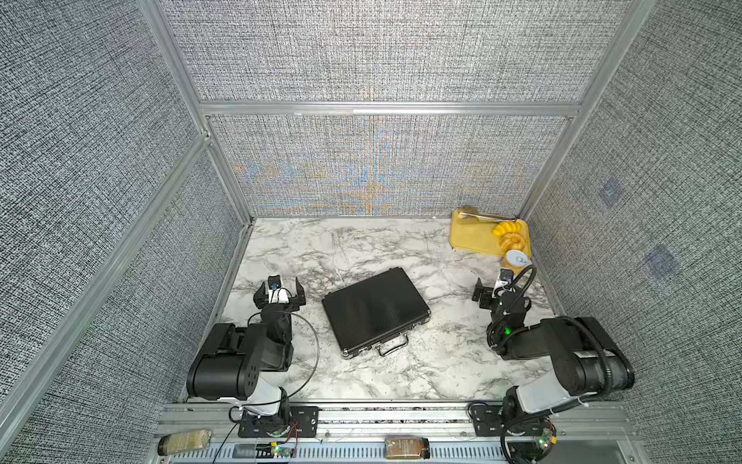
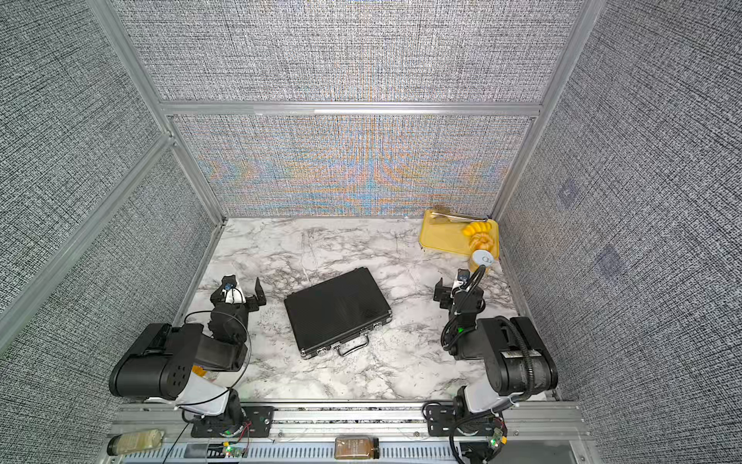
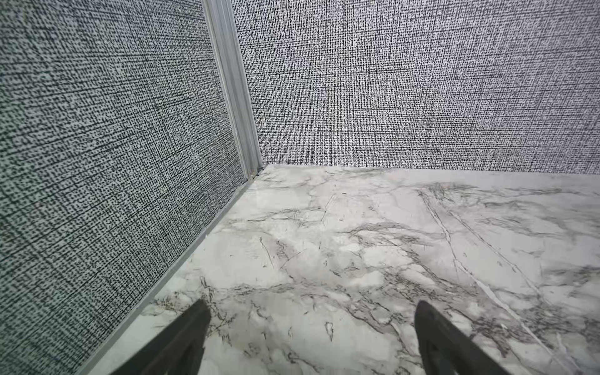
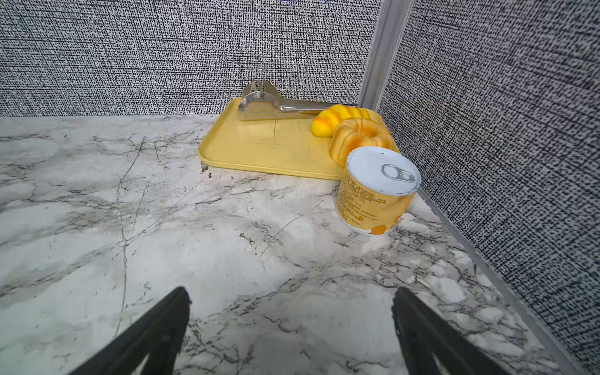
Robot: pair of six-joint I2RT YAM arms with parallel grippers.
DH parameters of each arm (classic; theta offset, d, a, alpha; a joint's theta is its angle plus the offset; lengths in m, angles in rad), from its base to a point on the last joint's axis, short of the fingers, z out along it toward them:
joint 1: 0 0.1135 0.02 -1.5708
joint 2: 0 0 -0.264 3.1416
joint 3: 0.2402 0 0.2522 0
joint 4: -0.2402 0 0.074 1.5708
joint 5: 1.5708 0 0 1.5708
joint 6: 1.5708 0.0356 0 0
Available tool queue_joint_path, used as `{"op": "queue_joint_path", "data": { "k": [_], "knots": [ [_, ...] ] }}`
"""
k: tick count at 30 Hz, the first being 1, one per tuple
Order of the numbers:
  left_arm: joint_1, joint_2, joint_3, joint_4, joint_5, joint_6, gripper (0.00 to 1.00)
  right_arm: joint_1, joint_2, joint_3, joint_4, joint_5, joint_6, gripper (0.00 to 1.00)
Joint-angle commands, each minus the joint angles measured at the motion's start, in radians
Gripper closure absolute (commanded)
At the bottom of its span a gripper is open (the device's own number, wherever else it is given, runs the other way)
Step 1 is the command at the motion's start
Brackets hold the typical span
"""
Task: Close the poker set cases
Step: Reset both arms
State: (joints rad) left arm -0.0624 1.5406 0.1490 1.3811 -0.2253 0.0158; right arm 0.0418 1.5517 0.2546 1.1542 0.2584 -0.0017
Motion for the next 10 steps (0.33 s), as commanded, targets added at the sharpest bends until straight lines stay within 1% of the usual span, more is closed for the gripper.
{"op": "queue_joint_path", "data": {
  "k": [1,10],
  "knots": [
    [0.000,0.001,0.008,0.003,0.016,0.001,0.01,0.000,-0.001,0.003,0.002,0.015,0.000,0.01],
    [-0.001,0.001,0.006,0.010,0.014,0.001,0.01,0.001,-0.001,0.000,0.010,0.015,0.000,0.01]
  ]
}}
